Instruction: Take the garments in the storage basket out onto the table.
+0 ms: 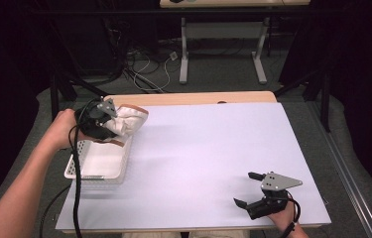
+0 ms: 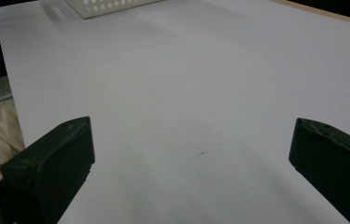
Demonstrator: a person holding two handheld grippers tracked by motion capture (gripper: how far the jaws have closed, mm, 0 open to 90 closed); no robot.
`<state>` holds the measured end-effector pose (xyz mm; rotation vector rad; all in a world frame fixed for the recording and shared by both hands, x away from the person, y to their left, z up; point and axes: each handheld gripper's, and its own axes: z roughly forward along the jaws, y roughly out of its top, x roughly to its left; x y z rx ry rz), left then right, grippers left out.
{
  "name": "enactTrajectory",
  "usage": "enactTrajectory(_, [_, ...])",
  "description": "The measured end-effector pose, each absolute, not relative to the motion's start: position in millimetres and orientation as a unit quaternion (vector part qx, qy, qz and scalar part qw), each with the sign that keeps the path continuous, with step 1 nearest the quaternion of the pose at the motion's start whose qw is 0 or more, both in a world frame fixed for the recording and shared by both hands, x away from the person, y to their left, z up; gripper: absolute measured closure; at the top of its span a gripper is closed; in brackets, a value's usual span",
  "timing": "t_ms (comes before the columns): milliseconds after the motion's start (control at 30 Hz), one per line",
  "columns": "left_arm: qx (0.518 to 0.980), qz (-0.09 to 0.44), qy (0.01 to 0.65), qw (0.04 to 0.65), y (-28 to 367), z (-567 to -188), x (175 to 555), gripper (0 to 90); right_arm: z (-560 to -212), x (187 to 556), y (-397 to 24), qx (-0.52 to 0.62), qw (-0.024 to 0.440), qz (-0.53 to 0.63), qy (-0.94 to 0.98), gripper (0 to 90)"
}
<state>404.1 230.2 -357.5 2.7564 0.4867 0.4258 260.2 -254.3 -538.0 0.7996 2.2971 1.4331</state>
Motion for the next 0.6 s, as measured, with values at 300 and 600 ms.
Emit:
enactTrajectory(300, [0.965, 0.147, 0.15, 0.157, 211.5, -357.7, 406.0, 66.4, -537.9, 259.6, -254.4, 0.279, 0.16, 0.499, 0.805, 0.0])
enactTrajectory(600, [0.967, 0.145, 0.134, 0.163, 198.6, -359.0, 408.4, 66.4, -538.1, 259.6, -253.7, 0.279, 0.161, 0.497, 0.806, 0.0])
